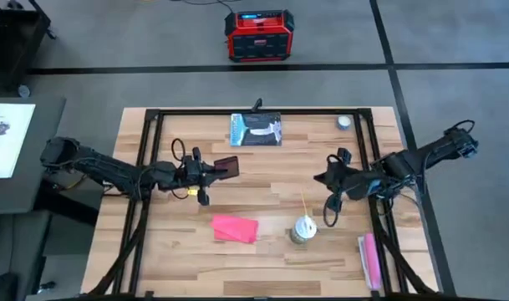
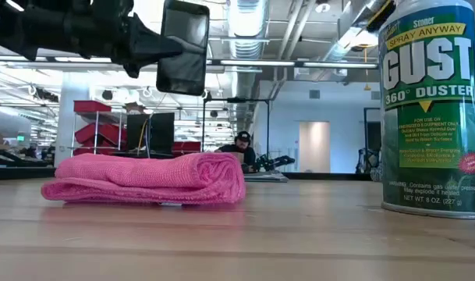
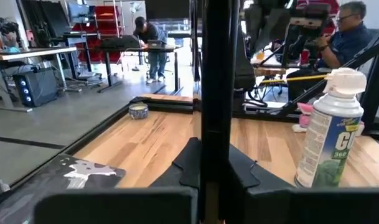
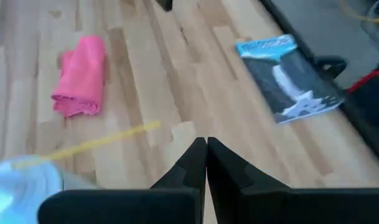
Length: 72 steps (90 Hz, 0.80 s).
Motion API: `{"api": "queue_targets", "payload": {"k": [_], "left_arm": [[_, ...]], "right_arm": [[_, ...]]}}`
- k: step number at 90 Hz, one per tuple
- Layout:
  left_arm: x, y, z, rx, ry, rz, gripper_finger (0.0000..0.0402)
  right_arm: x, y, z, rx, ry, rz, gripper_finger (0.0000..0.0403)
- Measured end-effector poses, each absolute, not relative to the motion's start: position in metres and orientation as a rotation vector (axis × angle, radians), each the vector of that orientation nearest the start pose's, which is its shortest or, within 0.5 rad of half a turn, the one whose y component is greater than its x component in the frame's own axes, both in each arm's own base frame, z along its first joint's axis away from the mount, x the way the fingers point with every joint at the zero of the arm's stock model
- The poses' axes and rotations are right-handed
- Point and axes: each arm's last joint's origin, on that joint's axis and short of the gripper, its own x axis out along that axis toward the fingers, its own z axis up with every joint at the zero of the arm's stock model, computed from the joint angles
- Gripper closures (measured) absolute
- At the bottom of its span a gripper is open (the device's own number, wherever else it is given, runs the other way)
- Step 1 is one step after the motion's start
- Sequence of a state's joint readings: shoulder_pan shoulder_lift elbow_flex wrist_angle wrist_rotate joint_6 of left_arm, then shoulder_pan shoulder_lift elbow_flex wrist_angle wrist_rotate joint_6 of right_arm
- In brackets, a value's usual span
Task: Apply microfiber cloth
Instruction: Spray the back of the cellphone using the spray bottle
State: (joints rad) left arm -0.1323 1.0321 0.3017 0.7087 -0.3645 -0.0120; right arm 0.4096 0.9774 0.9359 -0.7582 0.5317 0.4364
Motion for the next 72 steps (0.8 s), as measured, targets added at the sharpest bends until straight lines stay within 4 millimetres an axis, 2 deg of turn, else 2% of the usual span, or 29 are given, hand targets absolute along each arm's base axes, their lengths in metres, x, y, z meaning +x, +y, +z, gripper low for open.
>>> {"api": "queue_targets", "payload": {"k": [29, 57, 72], "left_arm": [[0.208, -0.011, 0.2, -0.042, 0.064, 0.239, 0.04], [0.252, -0.013, 0.196, 0.011, 0.142, 0.247, 0.04], [0.266, -0.012, 0.197, 0.03, 0.122, 0.239, 0.04]], "right_arm": [[0.158, 0.076, 0.251, 0.167, 0.708, -0.081, 0.0403], [0.134, 0.108, 0.226, 0.291, 0.742, 0.0, 0.0403], [0.133, 0.121, 0.207, 0.331, 0.697, 0.005, 0.0403]]}}
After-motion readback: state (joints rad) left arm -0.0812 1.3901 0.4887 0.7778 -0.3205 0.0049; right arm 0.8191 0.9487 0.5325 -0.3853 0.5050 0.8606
